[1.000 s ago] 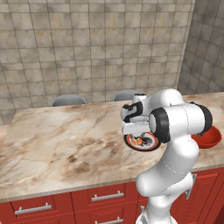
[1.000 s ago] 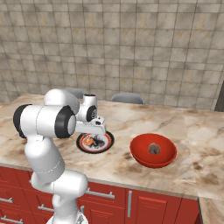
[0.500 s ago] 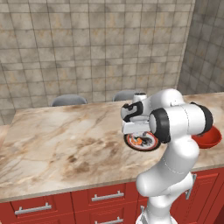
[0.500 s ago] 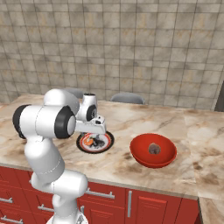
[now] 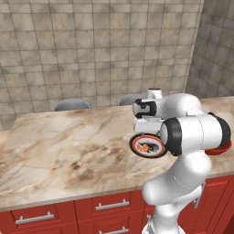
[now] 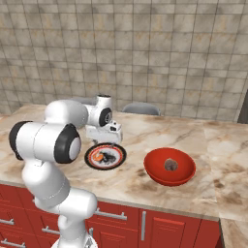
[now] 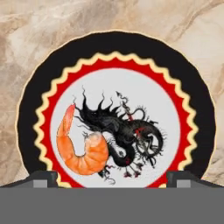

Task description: Place the shrimp on the plate and place the mushroom on the same plate.

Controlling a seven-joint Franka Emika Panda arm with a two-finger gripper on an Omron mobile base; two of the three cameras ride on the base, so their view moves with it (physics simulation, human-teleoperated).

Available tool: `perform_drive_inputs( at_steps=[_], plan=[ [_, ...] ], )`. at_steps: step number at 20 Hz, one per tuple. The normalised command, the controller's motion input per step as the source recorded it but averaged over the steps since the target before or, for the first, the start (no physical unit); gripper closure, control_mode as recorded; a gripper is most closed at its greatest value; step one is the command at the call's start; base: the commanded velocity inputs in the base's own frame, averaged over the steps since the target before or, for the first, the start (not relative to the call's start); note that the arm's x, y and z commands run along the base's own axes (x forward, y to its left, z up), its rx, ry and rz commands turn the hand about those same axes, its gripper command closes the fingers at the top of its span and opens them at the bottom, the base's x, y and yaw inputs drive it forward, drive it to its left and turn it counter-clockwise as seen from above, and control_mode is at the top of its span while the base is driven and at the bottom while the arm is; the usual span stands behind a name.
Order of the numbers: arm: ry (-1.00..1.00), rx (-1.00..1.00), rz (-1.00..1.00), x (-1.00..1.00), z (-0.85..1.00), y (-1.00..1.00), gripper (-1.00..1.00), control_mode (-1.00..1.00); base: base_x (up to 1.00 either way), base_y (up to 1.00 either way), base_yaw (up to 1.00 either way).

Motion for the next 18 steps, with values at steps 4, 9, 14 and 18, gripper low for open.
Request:
perform_drive_inputs(
  at_steps=[4, 9, 14, 18],
  plan=[
    [0.0, 0.0, -0.11, -0.11, 0.49, -0.33, -1.0, -1.0, 0.0, 0.0, 0.0],
    [0.0, 0.0, -0.11, -0.19, 0.41, -0.37, -1.0, -1.0, 0.0, 0.0, 0.0],
    [0.0, 0.0, -0.09, -0.28, 0.31, -0.5, -1.0, -1.0, 0.0, 0.0, 0.0],
    [0.0, 0.0, -0.12, -0.26, 0.19, -0.6, -1.0, -1.0, 0.0, 0.0, 0.0]
  ],
)
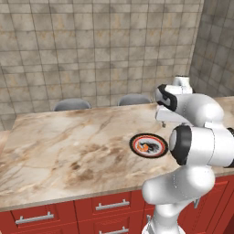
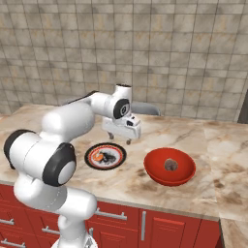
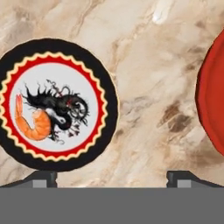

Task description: Place the shrimp on the plate and place the mushroom on the same plate.

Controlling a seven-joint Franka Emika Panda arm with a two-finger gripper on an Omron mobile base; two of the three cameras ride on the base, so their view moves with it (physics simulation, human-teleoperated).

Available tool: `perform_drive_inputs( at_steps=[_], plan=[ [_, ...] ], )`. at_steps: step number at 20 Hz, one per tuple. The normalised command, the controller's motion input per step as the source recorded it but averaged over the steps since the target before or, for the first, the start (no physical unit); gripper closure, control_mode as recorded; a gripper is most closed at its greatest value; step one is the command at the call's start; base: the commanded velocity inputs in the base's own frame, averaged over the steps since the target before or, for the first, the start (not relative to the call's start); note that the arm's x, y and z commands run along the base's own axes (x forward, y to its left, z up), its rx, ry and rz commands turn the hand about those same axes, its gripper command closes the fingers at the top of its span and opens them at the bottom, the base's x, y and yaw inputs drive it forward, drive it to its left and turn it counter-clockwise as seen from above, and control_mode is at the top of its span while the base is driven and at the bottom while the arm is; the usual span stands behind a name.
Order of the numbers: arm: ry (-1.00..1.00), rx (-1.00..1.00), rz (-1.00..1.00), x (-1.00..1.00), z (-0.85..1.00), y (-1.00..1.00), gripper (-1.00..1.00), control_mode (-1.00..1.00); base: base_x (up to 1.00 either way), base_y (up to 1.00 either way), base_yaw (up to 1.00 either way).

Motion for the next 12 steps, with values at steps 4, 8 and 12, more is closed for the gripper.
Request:
perform_drive_inputs(
  at_steps=[4, 8, 12],
  plan=[
    [0.0, 0.0, -0.1, -0.17, 0.12, -0.66, -1.0, -1.0, 0.0, 0.0, 0.0],
    [0.0, 0.0, -0.06, -0.23, 0.0, -0.74, -1.0, -1.0, 0.0, 0.0, 0.0],
    [0.0, 0.0, -0.01, -0.15, 0.0, -0.75, -1.0, -1.0, 0.0, 0.0, 0.0]
  ],
)
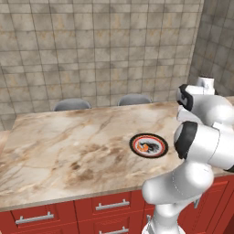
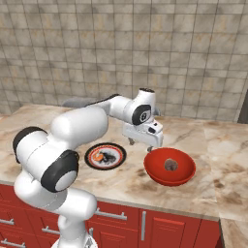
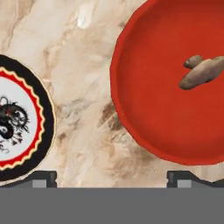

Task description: Place the shrimp on the plate and place the mushroom on the same plate.

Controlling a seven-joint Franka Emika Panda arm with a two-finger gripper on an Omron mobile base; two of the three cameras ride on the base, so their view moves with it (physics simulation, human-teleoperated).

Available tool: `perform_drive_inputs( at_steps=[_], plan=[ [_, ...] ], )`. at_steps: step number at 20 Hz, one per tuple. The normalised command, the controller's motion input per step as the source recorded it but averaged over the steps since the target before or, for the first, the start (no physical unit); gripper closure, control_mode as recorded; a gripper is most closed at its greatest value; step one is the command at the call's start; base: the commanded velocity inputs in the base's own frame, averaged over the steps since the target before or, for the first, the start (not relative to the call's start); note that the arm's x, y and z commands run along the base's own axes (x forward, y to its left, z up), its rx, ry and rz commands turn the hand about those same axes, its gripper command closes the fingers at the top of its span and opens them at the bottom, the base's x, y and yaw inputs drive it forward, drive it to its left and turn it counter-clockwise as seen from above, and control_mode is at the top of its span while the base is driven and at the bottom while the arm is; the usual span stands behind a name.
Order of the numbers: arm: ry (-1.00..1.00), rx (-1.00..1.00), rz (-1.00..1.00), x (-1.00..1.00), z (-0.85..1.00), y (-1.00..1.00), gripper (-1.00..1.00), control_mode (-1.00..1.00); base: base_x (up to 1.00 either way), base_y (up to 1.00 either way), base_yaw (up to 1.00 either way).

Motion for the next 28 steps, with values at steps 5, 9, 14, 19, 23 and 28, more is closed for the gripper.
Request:
perform_drive_inputs(
  at_steps=[5, 9, 14, 19, 23, 28],
  plan=[
    [0.0, -0.01, 0.0, -0.01, 0.0, -0.72, -1.0, -1.0, 0.0, 0.0, 0.0],
    [0.0, -0.02, 0.0, 0.0, 0.0, -0.65, -1.0, -1.0, 0.0, 0.0, 0.0],
    [0.0, 0.0, 0.0, 0.0, -0.07, -0.46, -1.0, -1.0, 0.0, 0.0, 0.0],
    [-0.01, 0.0, 0.0, 0.01, -0.11, -0.22, -1.0, -1.0, 0.0, 0.0, 0.0],
    [-0.01, 0.0, 0.0, 0.19, -0.17, -0.04, -1.0, -1.0, 0.0, 0.0, 0.0],
    [0.0, 0.0, 0.0, 0.32, -0.17, -0.06, -1.0, -1.0, 0.0, 0.0, 0.0]
  ],
)
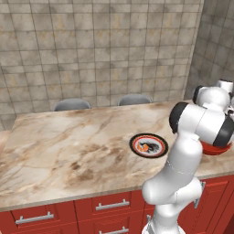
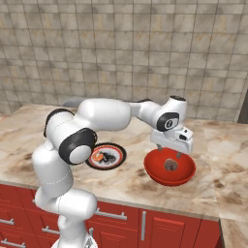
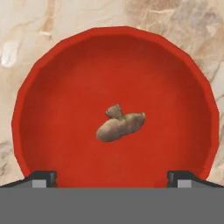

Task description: Place the shrimp on the plate and place the mushroom on the same plate.

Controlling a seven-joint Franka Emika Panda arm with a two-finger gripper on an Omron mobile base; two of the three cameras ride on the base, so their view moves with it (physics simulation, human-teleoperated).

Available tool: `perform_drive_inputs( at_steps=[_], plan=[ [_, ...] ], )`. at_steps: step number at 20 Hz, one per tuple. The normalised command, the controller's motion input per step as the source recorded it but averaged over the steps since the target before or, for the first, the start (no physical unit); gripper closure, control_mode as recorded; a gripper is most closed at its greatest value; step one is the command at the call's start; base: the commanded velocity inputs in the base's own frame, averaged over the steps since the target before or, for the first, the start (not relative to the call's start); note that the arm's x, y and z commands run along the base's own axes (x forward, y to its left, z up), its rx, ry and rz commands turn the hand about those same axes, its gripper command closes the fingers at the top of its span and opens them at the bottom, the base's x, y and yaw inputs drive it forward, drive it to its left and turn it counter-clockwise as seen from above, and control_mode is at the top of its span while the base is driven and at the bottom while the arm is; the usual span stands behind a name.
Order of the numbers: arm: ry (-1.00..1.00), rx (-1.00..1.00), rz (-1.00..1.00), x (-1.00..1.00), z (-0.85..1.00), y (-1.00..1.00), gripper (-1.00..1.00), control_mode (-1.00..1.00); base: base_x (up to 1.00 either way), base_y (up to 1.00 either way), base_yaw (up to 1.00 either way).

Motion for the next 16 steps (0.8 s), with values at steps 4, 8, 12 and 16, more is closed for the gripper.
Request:
perform_drive_inputs(
  at_steps=[4, 8, 12, 16],
  plan=[
    [0.0, 0.02, 0.0, 0.31, -0.23, -0.17, -1.0, -1.0, 0.0, 0.0, 0.0],
    [0.0, 0.02, 0.0, 0.08, -0.16, -0.24, -1.0, -1.0, 0.0, 0.0, 0.0],
    [0.0, 0.01, 0.0, 0.09, -0.18, -0.14, -1.0, -1.0, 0.0, 0.0, 0.0],
    [0.0, 0.0, 0.0, 0.01, -0.13, 0.0, -1.0, -1.0, 0.0, 0.0, 0.0]
  ],
)
